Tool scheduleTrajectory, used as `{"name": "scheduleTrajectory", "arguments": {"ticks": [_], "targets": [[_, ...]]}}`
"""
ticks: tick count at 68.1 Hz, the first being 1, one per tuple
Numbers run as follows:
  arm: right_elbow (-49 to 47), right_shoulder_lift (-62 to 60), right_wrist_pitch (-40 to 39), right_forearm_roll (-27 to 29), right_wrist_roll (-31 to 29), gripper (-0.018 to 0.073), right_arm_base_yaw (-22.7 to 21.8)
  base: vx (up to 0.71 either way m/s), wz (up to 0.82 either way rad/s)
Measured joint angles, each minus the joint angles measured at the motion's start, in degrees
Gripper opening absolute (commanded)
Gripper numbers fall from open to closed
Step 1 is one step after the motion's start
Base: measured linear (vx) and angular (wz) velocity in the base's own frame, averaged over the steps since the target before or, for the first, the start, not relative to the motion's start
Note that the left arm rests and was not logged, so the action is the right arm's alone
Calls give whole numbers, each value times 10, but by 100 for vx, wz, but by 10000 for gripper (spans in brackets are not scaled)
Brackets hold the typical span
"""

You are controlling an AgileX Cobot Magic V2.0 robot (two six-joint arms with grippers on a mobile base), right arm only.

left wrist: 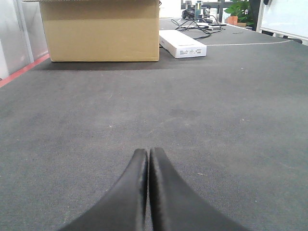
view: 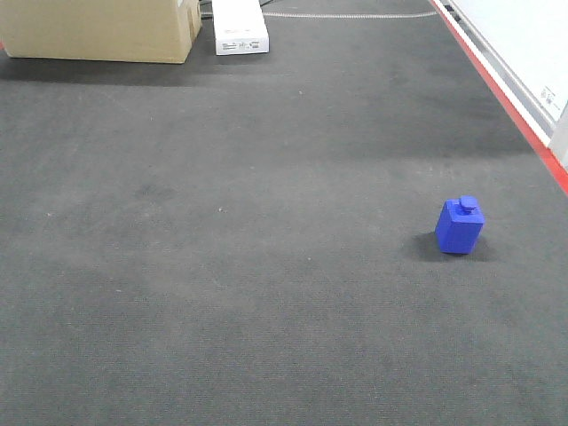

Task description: Pour parts from conveyor to right shelf

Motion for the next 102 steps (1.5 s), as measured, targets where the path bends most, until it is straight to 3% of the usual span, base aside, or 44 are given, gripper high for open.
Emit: {"name": "scheduleTrajectory", "arguments": {"ticks": [14, 34, 41, 62, 72, 88, 94, 102], "targets": [[-7, 0, -185, 3, -1, -6, 0, 0, 0], [-211, 42, -220, 2, -40, -6, 0, 0, 0], [-301, 104, -172, 2, -42, -6, 0, 0, 0], [-513, 369, 145, 2, -44, 45, 0, 0, 0], [-563, 498, 227, 2, -46, 214, 0, 0, 0], [-598, 660, 288, 2, -46, 648, 0, 0, 0], [-598, 701, 275, 2, -54, 714, 0, 0, 0], [-598, 737, 243, 2, -71, 718, 0, 0, 0]]}}
